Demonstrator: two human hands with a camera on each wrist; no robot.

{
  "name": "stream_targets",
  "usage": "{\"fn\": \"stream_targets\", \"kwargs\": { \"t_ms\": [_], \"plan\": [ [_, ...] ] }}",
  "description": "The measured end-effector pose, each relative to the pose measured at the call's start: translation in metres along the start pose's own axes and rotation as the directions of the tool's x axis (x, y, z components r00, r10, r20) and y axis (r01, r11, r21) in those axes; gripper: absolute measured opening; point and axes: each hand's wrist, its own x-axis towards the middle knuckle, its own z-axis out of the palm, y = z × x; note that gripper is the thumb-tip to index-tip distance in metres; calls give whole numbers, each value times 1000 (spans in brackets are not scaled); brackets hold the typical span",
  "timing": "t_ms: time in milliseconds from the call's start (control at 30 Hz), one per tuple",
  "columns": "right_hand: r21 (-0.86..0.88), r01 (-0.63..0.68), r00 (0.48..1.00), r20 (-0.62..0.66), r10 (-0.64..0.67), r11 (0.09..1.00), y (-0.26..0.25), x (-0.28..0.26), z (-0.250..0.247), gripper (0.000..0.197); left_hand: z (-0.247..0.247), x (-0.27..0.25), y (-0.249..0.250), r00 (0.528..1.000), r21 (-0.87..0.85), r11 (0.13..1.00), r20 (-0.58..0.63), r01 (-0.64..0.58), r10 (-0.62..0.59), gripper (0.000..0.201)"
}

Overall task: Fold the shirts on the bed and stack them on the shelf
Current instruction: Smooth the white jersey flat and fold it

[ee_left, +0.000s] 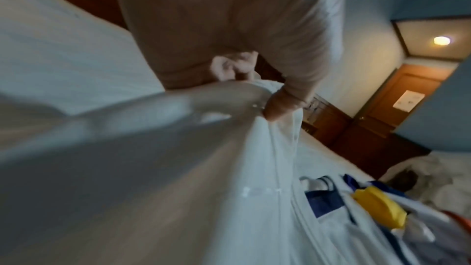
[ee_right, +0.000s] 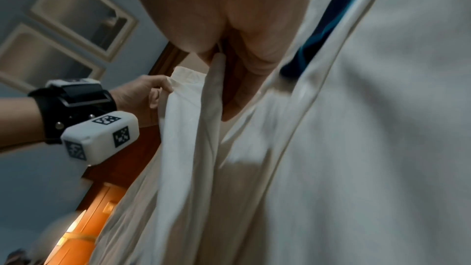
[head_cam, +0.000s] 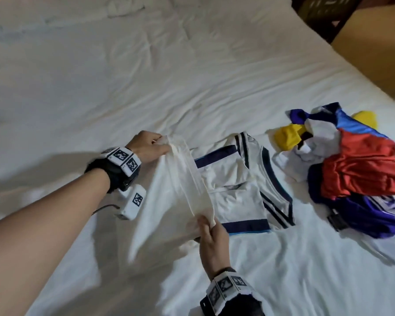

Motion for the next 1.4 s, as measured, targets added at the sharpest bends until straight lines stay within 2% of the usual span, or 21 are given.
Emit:
{"fn": "stream_targets", "kwargs": {
  "t_ms": [67,133,200,267,333,400,567,633,700,733,833,900,933,1000,1033,1067,1133,1200,1300,1367,1400],
  "plan": [
    [4,36,995,-98,-36,999,-9,18,-42,28,25,15,38,995,-114,988,-2,-104,104,13],
    [11,45,977,-211,-42,999,-11,37,-82,26,53,29,74,984,-220,960,-13,-176,177,9],
    [52,29,952,-307,-12,998,-6,53,-118,23,81,41,103,982,-290,939,-18,-187,189,9],
    [28,-18,942,-334,27,999,-1,64,-145,19,106,56,119,982,-192,964,-9,-186,188,25],
    [-52,-69,950,-307,50,996,7,69,-162,15,124,64,122,990,41,990,30,-138,137,30],
    [-150,-87,954,-296,39,985,14,72,-170,30,136,72,120,995,175,979,36,-100,96,34],
    [-180,-42,922,-386,-31,983,27,77,-174,38,148,78,123,991,211,969,1,-129,131,19],
    [-262,-57,895,-441,-67,963,28,74,-171,42,148,75,122,991,222,966,7,-130,132,26],
    [-384,-170,861,-507,-53,907,34,67,-166,67,147,67,113,994,235,966,17,-106,105,43],
    [-364,-208,845,-535,-21,908,36,62,-163,73,143,62,106,998,254,965,17,-59,56,50],
    [-116,-227,809,-575,121,967,36,43,-149,61,129,50,74,997,331,940,-7,77,-79,59],
    [147,-302,795,-506,334,942,39,35,-128,60,118,42,49,992,374,919,-30,123,-121,50],
    [292,-343,787,-429,443,893,41,31,-115,61,113,39,37,991,392,910,-36,135,-131,45],
    [529,-427,763,-224,606,733,44,23,-85,53,106,36,16,991,421,897,-44,132,-125,45],
    [579,-466,756,-131,641,668,42,19,-71,45,104,36,7,991,429,893,-50,132,-122,51],
    [575,-505,752,-72,655,644,43,17,-57,39,101,34,1,991,428,893,-50,137,-128,58],
    [492,-561,758,-18,652,666,45,15,-31,37,98,31,-3,988,422,894,-39,149,-146,70],
    [394,-565,784,-15,620,725,48,11,-9,41,92,29,-12,986,447,880,-42,160,-158,53],
    [276,-573,804,7,595,772,53,6,7,25,84,25,-26,988,447,882,-35,153,-153,33],
    [175,-578,812,26,584,797,56,4,7,21,77,18,-39,989,384,911,-46,148,-142,24],
    [124,-579,814,47,578,805,58,3,7,26,73,11,-48,987,343,925,-65,163,-150,19]
  ]
}}
